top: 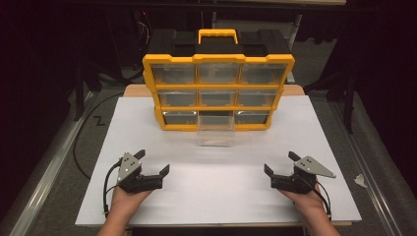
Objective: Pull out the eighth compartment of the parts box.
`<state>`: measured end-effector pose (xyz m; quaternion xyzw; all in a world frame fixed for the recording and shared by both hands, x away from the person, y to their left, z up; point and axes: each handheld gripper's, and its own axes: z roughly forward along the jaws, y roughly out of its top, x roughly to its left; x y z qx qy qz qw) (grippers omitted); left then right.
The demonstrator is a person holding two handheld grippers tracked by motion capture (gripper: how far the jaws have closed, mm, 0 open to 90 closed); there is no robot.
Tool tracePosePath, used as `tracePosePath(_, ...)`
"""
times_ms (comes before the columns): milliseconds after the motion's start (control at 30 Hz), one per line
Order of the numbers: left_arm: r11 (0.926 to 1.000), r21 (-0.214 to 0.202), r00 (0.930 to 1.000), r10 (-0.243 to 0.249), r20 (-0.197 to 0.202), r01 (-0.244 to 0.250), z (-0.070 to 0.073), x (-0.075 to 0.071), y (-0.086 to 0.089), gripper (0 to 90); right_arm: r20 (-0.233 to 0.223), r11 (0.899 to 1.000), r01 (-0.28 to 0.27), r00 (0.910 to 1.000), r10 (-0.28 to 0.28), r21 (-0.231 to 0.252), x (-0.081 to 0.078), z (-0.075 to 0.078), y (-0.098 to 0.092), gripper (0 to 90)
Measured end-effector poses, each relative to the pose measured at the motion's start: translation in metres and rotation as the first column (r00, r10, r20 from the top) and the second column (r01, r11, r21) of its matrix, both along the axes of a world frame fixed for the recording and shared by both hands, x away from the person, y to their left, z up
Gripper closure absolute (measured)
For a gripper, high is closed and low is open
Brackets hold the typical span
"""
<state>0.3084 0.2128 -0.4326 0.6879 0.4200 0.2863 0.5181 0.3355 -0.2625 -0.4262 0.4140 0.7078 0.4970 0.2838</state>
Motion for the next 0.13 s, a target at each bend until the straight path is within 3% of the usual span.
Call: tracePosePath(133, 1.0, -0.004, 1.0, 0.007, -0.001, -0.007, 0.0002, -0.0004, 0.0012, 0.9, 0.003, 1.0, 0.007, 1.0, -0.007, -0.001, -0.0001, 0.001, -0.0023, 0.9)
